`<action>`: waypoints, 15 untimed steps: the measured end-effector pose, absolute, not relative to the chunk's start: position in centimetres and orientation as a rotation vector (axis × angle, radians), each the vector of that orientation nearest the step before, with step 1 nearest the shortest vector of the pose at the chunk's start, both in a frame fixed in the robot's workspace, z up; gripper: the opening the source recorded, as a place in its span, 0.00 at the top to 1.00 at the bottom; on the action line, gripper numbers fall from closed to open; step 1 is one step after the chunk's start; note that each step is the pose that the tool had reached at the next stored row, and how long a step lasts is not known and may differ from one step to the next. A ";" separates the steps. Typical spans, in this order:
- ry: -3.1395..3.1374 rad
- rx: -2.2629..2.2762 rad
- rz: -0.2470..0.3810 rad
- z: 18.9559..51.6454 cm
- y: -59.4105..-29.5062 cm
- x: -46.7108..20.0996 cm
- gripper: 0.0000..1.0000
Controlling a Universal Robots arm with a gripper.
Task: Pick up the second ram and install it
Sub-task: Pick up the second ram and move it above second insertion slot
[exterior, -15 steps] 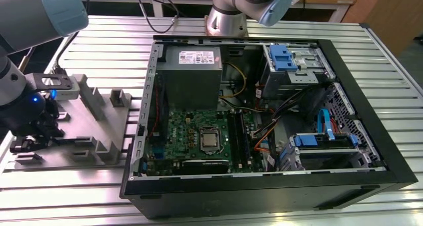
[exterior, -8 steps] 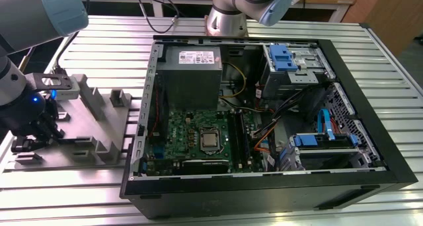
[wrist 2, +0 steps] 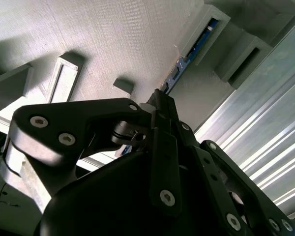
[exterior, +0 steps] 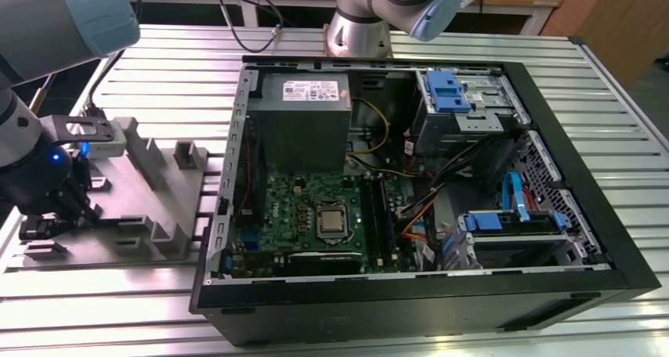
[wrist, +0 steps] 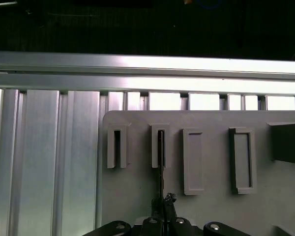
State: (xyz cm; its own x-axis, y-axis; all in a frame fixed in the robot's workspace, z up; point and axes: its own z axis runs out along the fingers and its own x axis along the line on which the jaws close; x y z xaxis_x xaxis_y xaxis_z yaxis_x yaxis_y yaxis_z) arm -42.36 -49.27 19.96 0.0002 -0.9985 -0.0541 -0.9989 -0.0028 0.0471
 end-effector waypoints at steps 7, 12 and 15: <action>2.215 -2.218 0.112 20.0 -49.2 -42.4 0.89; 2.212 -2.221 0.112 20.0 -49.2 -42.4 0.89; 2.208 -2.225 0.112 20.0 -49.2 -42.4 0.89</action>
State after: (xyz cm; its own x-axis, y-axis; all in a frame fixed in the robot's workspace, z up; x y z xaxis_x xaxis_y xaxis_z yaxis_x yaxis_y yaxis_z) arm -42.36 -49.24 19.97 0.0066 -0.9985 -0.0542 -0.9988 -0.0092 0.0471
